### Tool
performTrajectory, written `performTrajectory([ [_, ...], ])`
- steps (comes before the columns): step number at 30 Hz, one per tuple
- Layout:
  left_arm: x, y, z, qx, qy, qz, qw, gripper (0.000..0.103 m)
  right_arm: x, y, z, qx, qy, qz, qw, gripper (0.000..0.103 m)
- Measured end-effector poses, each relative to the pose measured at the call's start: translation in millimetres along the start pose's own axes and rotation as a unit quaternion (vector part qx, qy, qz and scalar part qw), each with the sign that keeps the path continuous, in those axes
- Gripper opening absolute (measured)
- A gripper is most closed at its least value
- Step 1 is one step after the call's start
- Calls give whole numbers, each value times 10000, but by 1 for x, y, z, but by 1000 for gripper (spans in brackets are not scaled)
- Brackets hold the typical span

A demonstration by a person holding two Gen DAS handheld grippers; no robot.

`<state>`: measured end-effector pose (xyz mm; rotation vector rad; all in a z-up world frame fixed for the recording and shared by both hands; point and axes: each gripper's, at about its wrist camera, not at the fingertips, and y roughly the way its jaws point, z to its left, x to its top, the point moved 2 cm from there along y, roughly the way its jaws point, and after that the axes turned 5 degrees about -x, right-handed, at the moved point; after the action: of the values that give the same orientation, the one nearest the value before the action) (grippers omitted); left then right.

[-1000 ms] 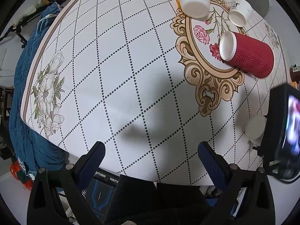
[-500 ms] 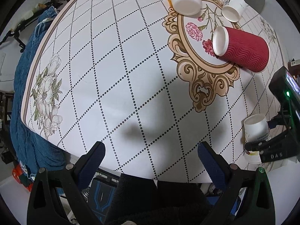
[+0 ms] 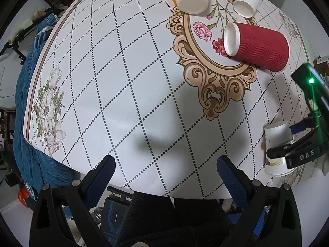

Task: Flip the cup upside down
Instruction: 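Rotate the right gripper to turn the white cup rim-down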

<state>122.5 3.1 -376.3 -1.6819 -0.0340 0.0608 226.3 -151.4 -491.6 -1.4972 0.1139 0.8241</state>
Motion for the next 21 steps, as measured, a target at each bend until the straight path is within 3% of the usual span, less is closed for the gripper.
performTrajectory([
  [8,9,18,-11,-85,130,226,9996,101,-2,-6,-17,61,133,-233,9996,83],
  [11,12,24,-15,-82,157,270,9995,101,-6,3,5,131,183,-304,9993,62],
  [17,21,22,-26,-21,255,228,9994,101,-38,5,1,212,203,-778,9965,61],
  [21,29,20,-29,10,257,206,9995,101,-56,-4,-11,390,571,-1300,9891,61],
])
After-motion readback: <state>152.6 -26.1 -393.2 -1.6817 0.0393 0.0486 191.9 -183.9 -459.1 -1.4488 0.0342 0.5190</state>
